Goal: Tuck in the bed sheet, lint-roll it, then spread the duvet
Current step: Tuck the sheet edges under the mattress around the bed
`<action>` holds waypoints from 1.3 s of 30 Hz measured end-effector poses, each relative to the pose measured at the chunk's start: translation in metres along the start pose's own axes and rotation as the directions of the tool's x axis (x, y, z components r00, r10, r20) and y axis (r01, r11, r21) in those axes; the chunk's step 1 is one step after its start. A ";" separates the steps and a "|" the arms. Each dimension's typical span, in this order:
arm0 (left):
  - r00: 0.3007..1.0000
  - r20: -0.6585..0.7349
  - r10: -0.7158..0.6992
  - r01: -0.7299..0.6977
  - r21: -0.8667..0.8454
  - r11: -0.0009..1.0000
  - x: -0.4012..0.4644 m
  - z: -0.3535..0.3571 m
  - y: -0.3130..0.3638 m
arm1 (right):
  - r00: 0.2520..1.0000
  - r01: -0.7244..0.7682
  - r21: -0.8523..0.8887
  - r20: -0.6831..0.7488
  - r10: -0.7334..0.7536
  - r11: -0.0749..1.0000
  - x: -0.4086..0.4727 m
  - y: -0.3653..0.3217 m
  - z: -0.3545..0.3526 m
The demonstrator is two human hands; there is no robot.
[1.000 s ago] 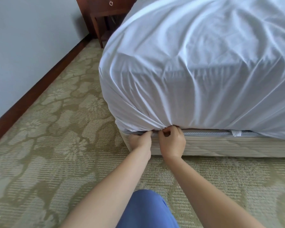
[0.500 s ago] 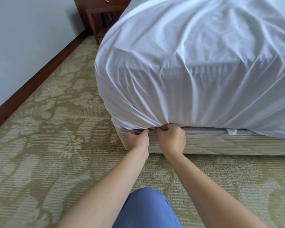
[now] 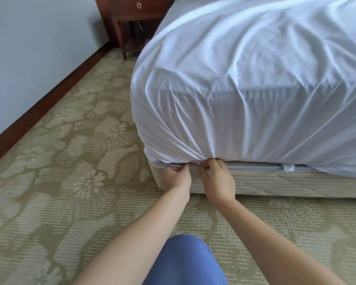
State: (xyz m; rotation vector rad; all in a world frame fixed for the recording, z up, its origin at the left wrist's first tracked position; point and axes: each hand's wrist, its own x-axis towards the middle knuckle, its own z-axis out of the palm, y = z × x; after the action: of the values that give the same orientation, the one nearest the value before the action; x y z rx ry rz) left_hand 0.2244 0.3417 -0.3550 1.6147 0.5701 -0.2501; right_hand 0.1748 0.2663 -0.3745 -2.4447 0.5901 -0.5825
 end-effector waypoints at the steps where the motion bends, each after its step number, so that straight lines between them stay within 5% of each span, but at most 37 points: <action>1: 1.000 -0.001 0.000 0.000 -0.005 1.000 -0.002 0.002 -0.002 | 0.994 0.112 -0.071 0.012 -0.112 0.991 -0.001 0.005 -0.004; 6: 0.988 0.058 -0.144 0.147 -0.057 0.987 -0.010 0.006 -0.001 | 0.922 0.387 -0.334 0.128 -0.365 0.860 -0.001 0.032 -0.032; 11: 0.976 0.092 -0.198 0.206 -0.087 0.975 0.001 0.009 0.000 | 0.880 0.415 -0.403 0.406 -0.247 0.816 -0.002 0.019 -0.030; 18: 0.979 0.149 -0.139 0.151 -0.067 0.986 -0.016 0.014 -0.001 | 0.852 0.407 -0.419 0.494 -0.172 0.812 -0.003 0.017 -0.040; 25: 0.979 0.033 -0.204 0.205 -0.059 0.977 -0.021 0.032 0.007 | 0.904 0.301 -0.466 0.417 -0.094 0.832 -0.006 0.047 -0.069; 32: 0.983 -0.022 -0.182 0.180 -0.072 0.981 -0.033 0.036 0.012 | 0.938 -0.026 -0.593 0.265 0.225 0.805 -0.017 0.069 -0.106; 39: 0.990 -0.014 -0.142 0.140 -0.074 0.987 -0.037 0.045 -0.003 | 0.902 0.071 -0.642 0.368 0.226 0.764 0.003 0.095 -0.123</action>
State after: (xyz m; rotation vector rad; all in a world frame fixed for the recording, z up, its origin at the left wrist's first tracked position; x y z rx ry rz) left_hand 0.1993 0.2898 -0.3461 1.5100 0.7024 -0.3155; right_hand 0.0873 0.1437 -0.3381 -3.0287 0.7962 0.2717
